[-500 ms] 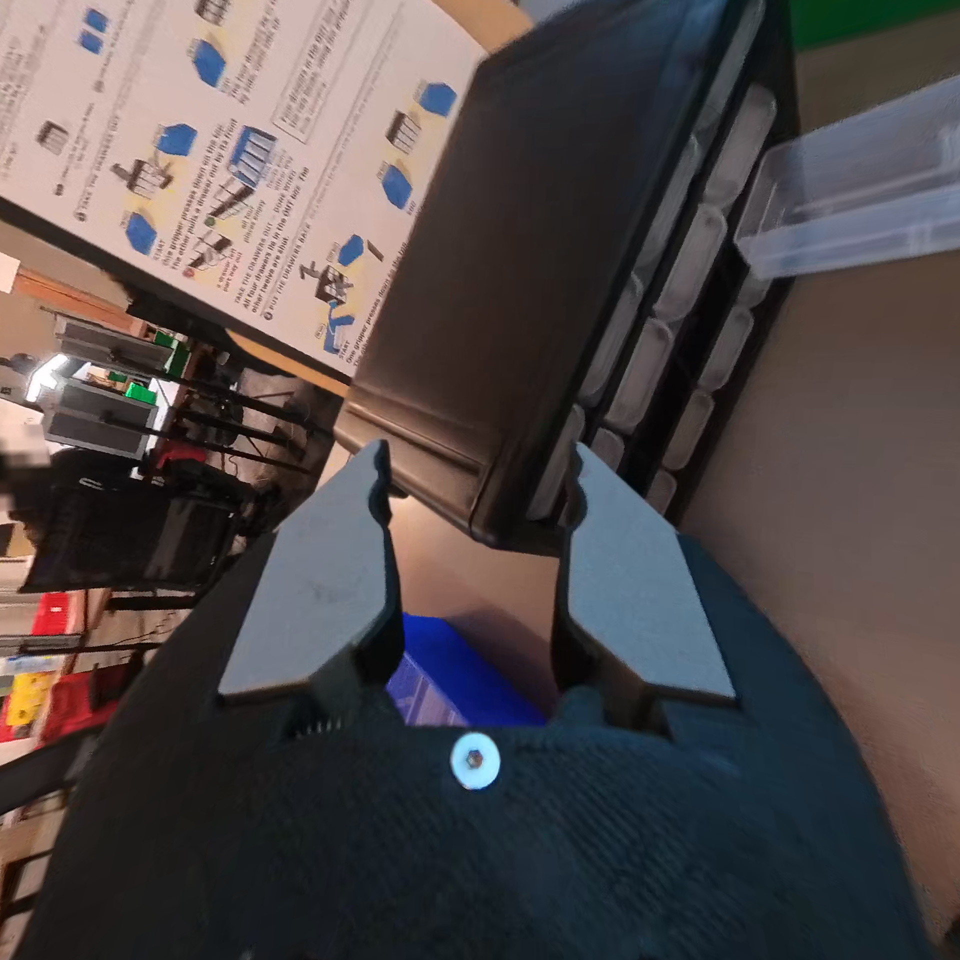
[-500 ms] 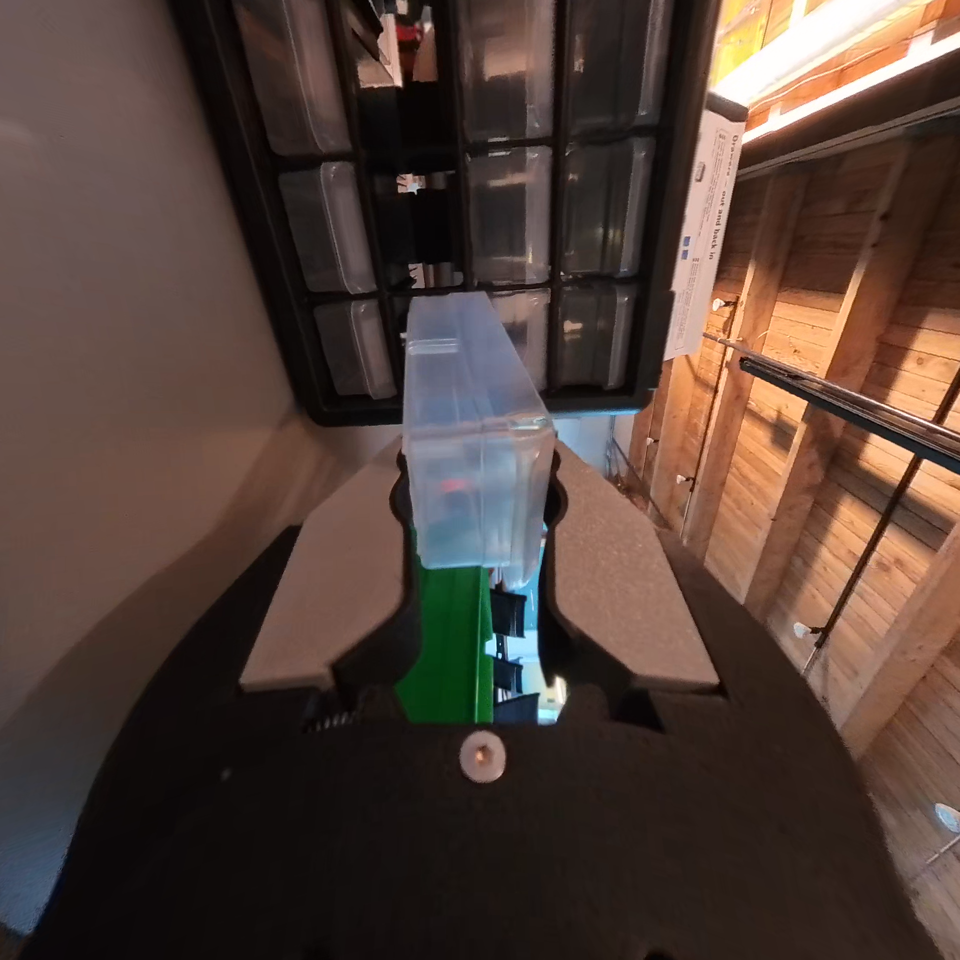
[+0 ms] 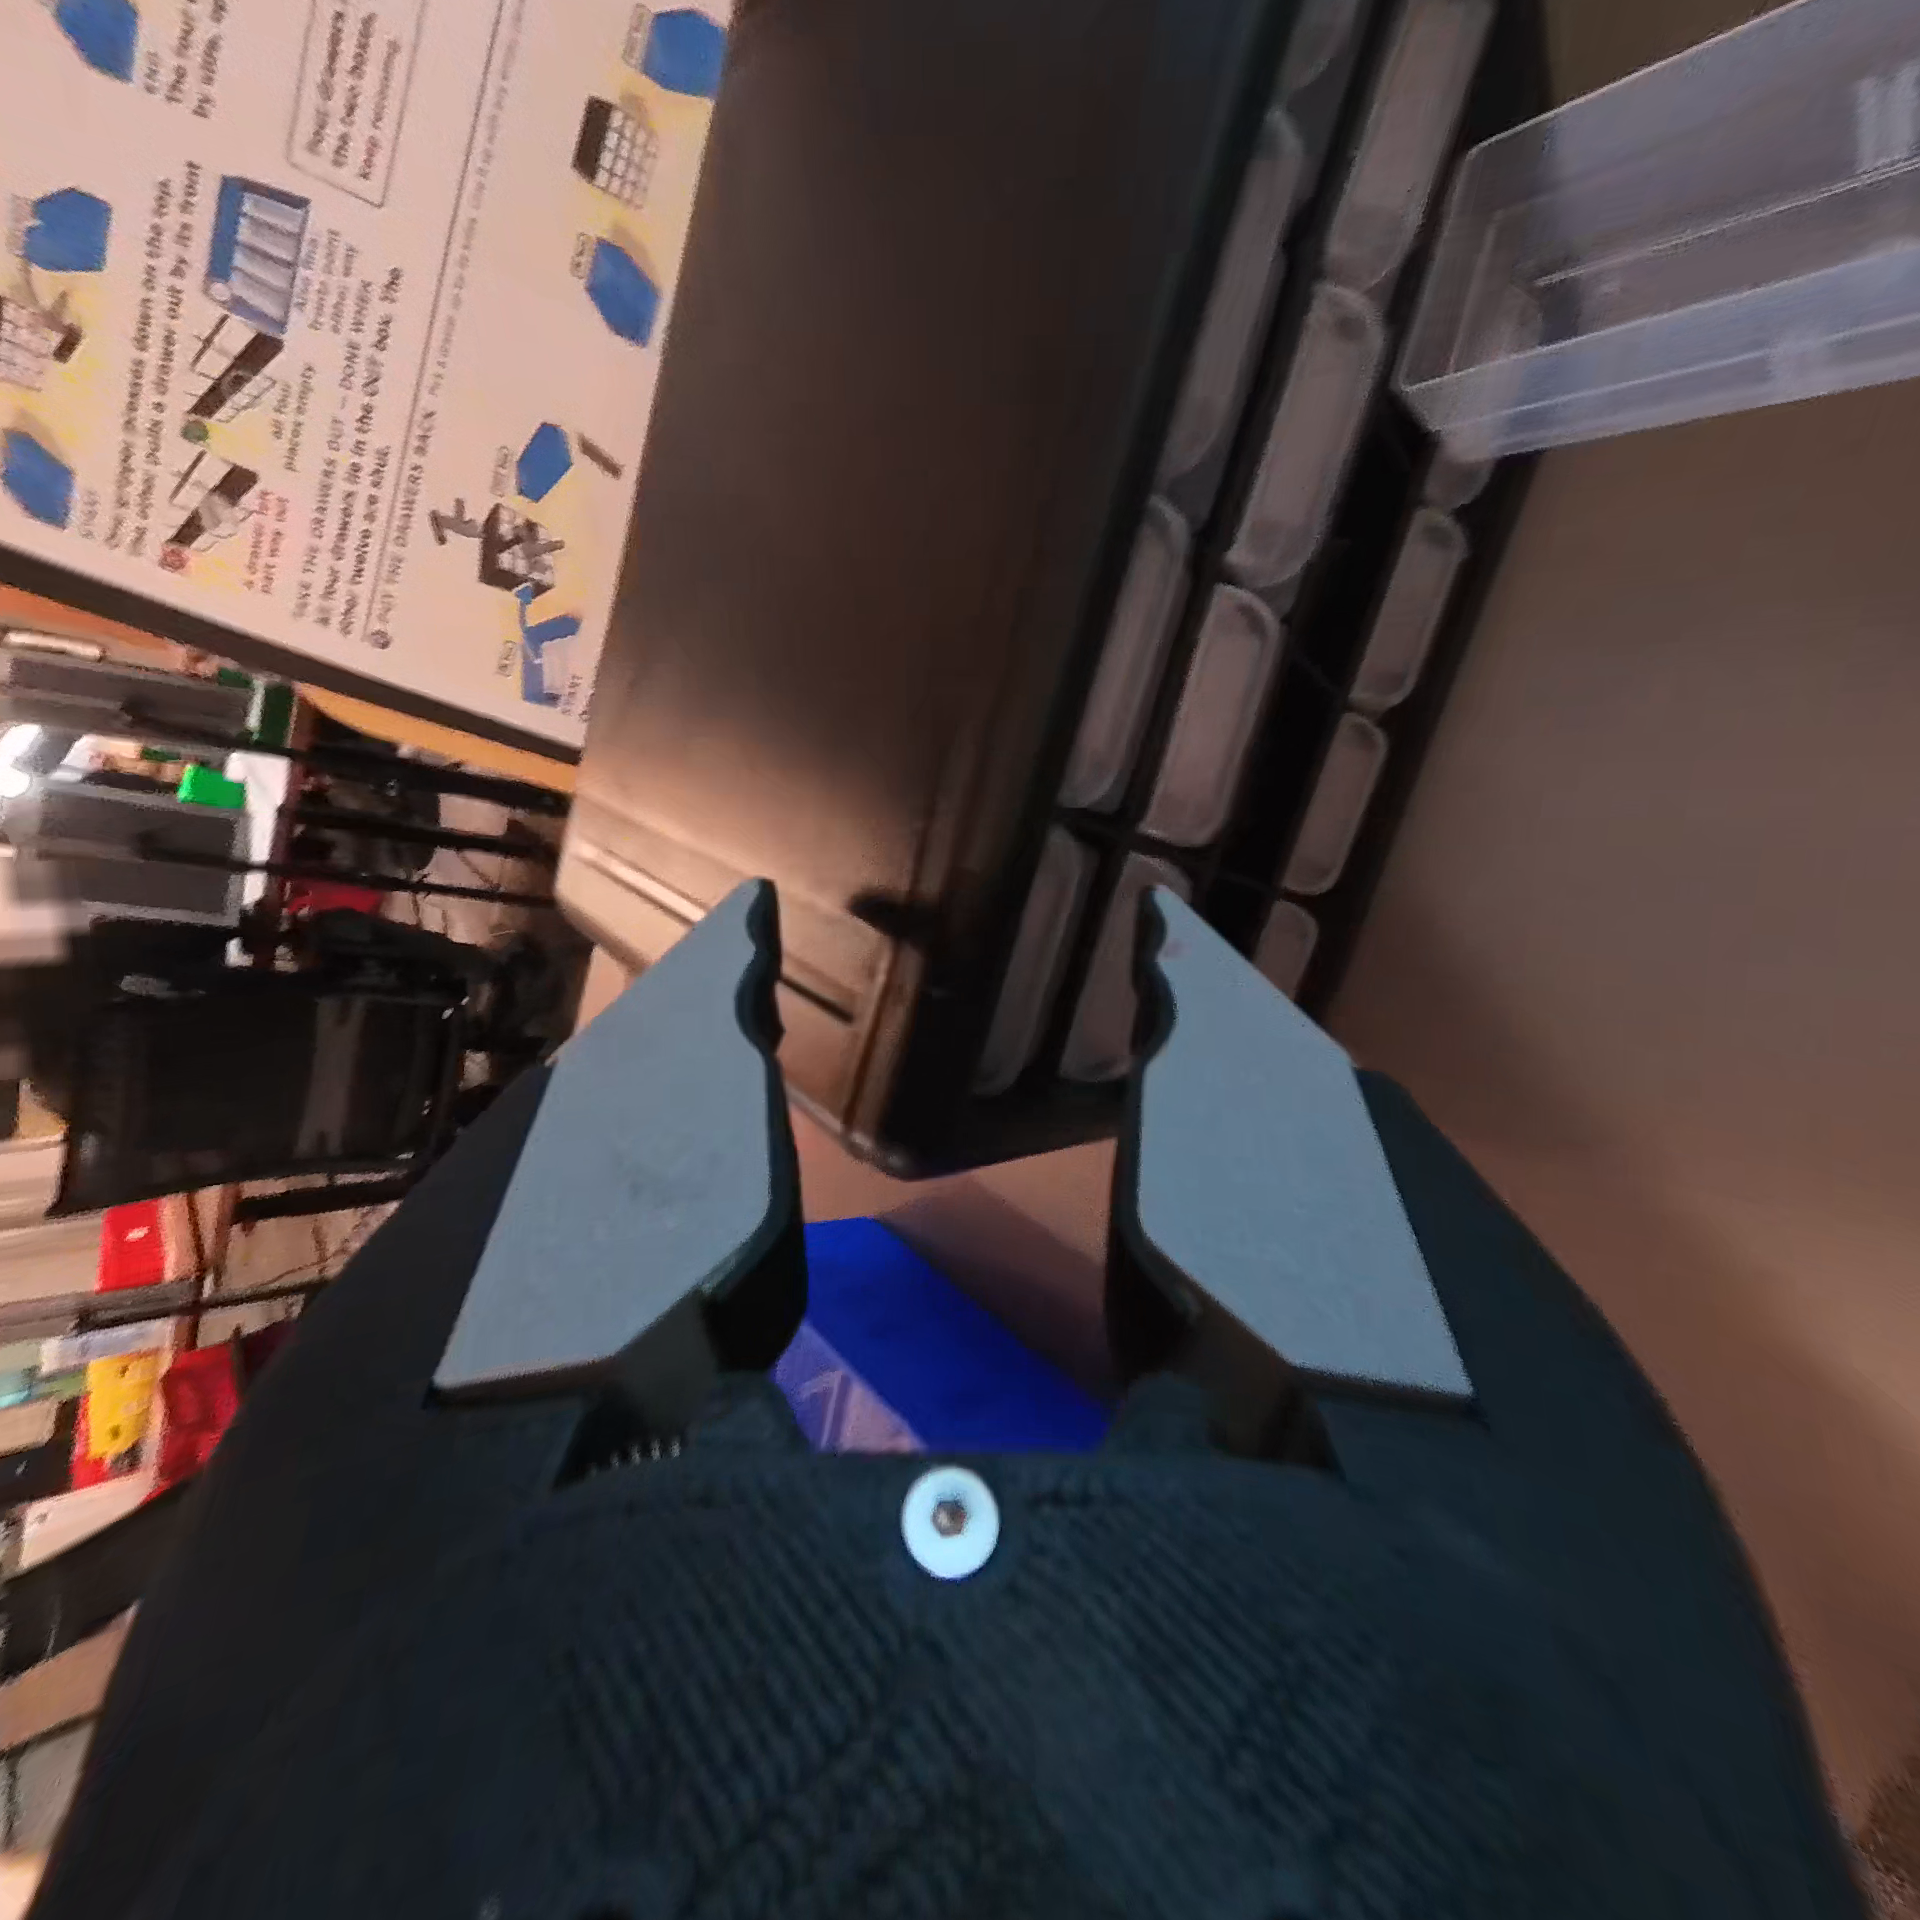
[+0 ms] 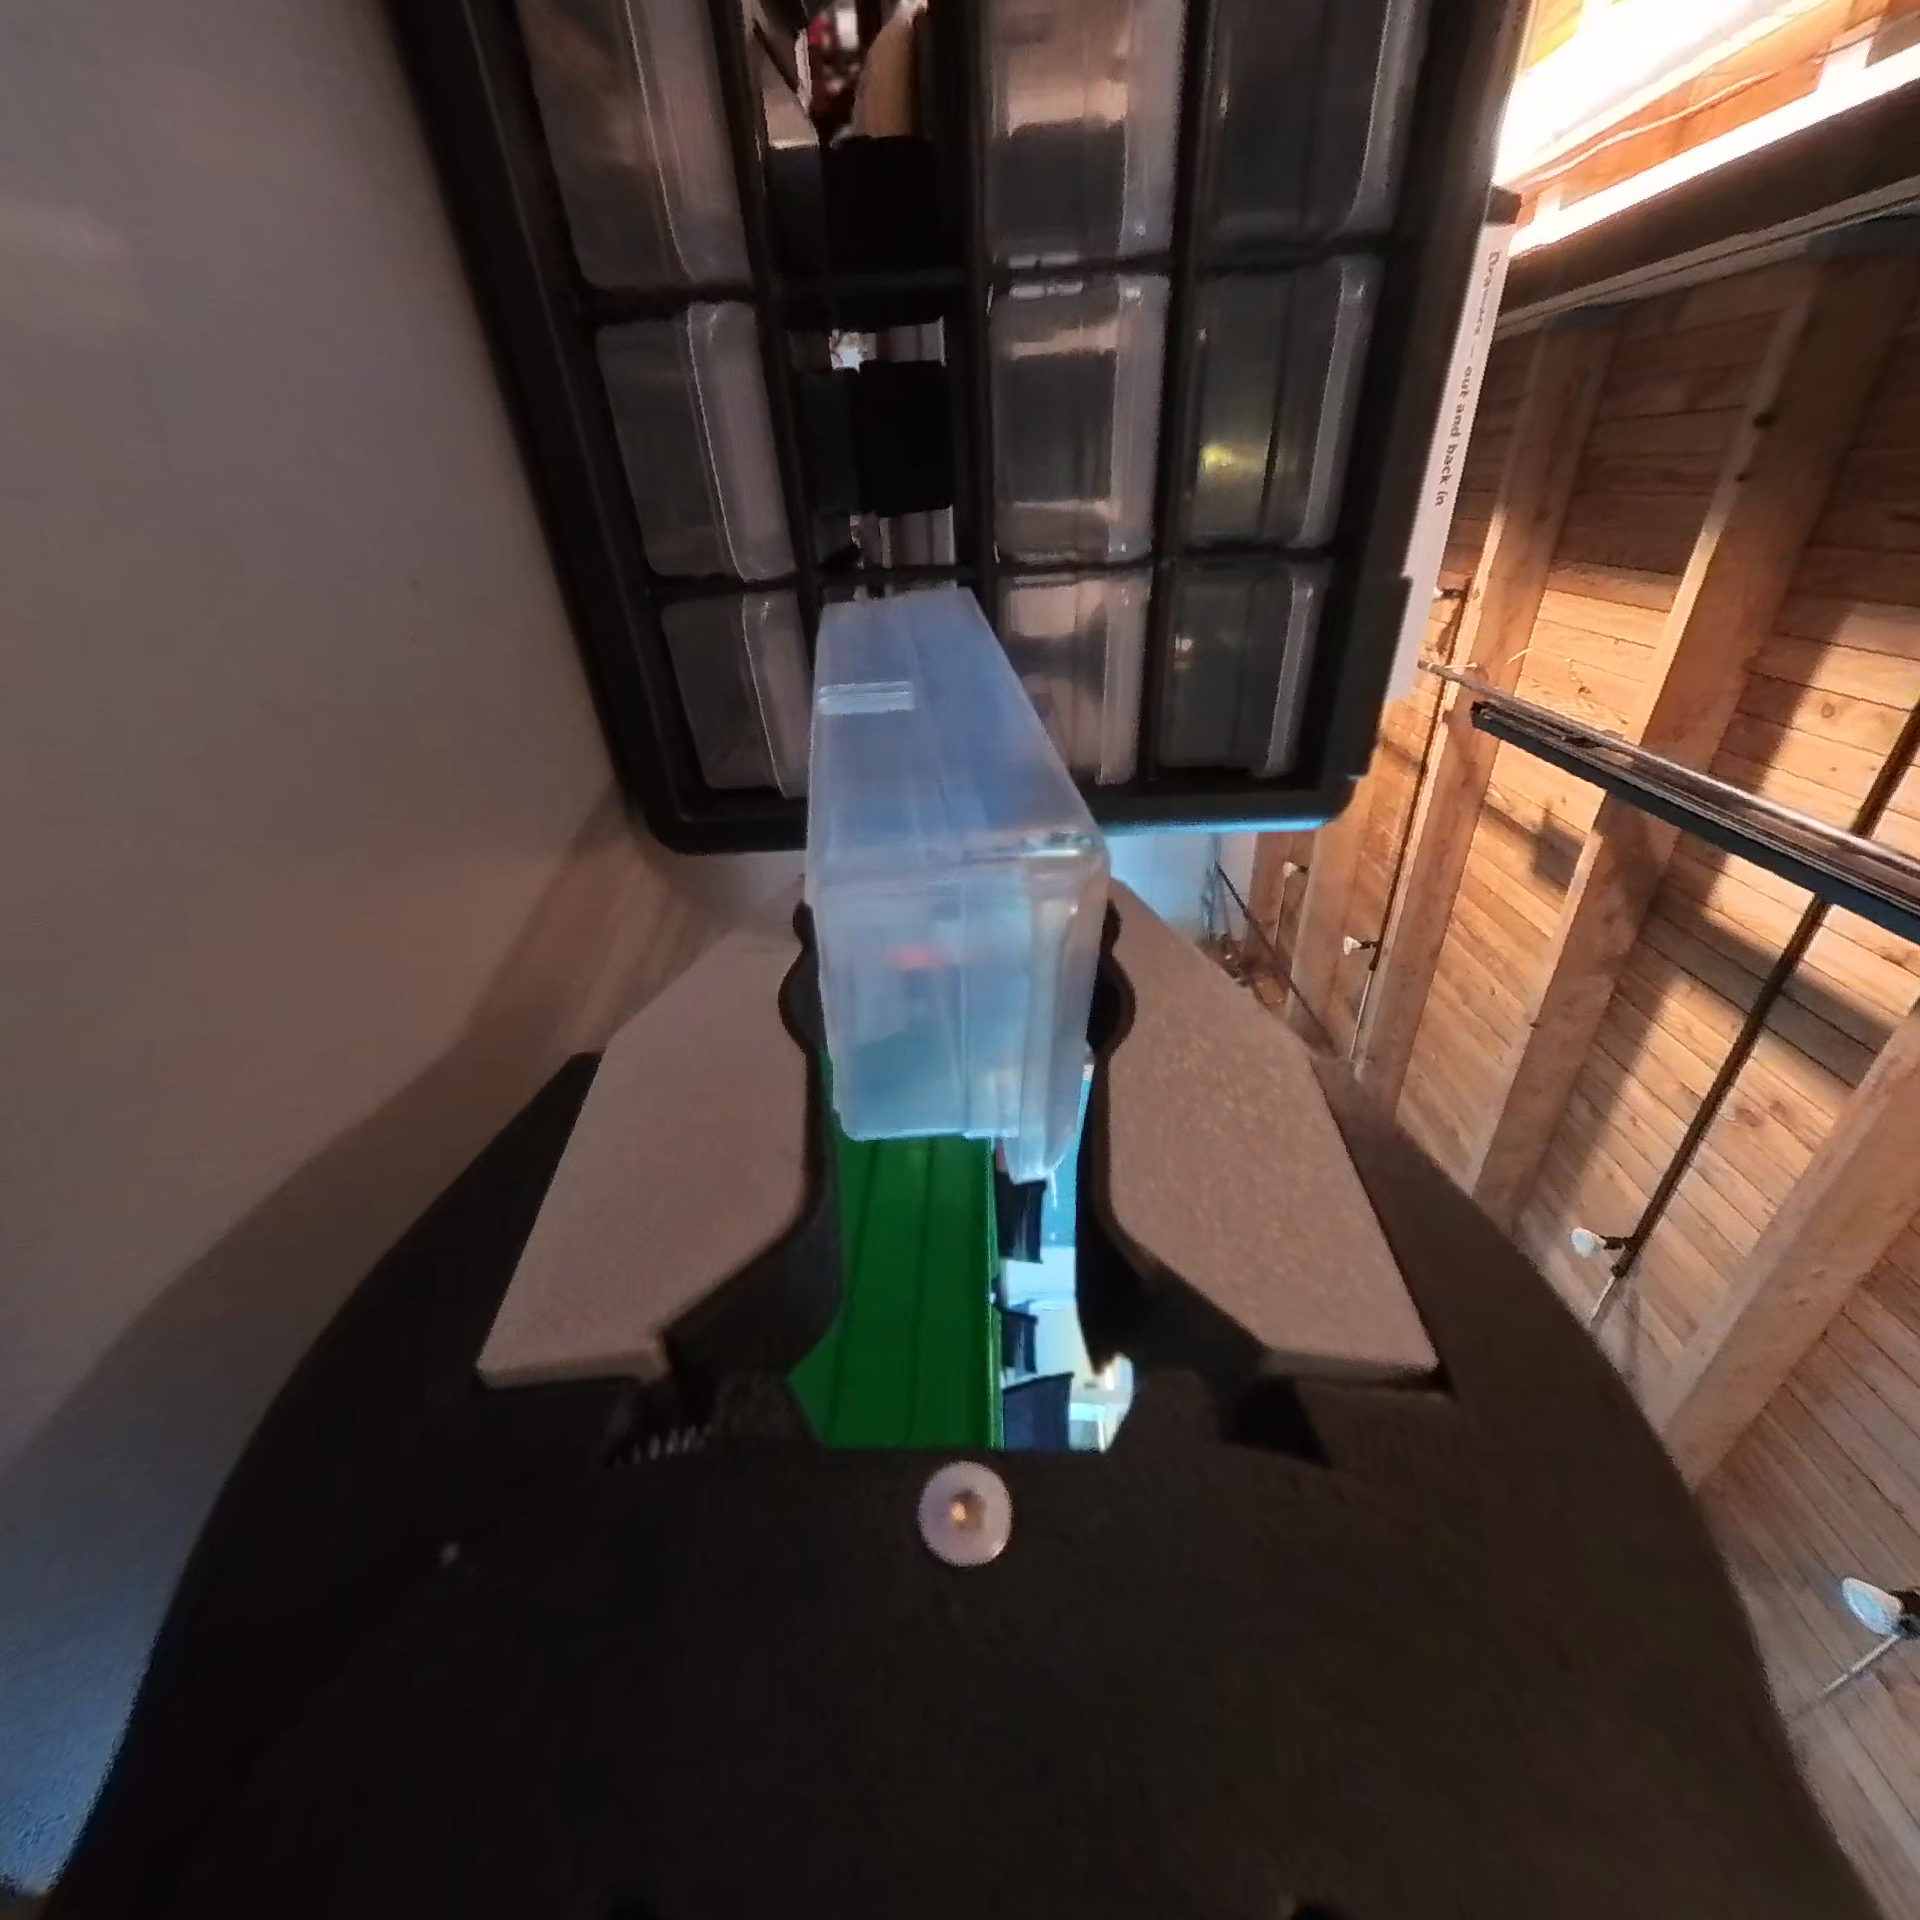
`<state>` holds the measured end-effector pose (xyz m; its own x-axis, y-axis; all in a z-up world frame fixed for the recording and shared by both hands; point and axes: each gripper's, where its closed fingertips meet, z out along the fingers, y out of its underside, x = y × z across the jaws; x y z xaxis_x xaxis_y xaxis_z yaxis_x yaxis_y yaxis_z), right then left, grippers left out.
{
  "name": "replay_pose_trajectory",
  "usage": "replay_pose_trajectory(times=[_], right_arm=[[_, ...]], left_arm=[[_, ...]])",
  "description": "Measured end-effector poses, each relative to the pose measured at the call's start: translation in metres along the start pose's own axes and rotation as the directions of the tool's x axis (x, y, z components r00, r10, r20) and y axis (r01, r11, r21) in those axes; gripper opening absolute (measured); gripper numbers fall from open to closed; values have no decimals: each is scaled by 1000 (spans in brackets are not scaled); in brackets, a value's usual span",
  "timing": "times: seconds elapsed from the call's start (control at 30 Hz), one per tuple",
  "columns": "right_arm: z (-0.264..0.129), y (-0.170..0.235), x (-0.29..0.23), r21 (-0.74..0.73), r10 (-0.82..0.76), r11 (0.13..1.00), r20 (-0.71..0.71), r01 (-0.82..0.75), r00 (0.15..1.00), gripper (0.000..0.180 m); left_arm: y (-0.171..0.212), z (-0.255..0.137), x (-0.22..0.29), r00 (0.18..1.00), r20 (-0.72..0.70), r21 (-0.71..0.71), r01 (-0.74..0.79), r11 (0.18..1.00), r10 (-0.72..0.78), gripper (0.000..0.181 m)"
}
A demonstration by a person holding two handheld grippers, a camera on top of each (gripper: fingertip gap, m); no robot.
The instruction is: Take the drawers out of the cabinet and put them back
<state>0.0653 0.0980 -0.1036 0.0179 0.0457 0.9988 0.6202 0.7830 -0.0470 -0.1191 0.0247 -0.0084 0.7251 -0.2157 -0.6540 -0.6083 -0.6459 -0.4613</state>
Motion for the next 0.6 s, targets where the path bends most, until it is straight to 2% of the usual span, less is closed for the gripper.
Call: replay_pose_trajectory(times=[0.07,0.2,0.37,0.6], right_arm=[[1,-6,-2,0,-28,1000,-17,28,999,48],[1,-12,-3,-9,-29,1000,-44,29,999,48],[3,-8,-13,-29,-42,999,-5,41,999,48],[10,-5,-1,-54,-84,995,-19,83,996,48]], left_arm=[[9,6,-6,1000,-4,-52,-11,999,10,59],[11,10,-7,999,1,-68,-53,996,53,57],[13,10,-8,988,32,-149,-144,978,151,55],[14,10,-8,987,18,-200,-154,968,161,54]])
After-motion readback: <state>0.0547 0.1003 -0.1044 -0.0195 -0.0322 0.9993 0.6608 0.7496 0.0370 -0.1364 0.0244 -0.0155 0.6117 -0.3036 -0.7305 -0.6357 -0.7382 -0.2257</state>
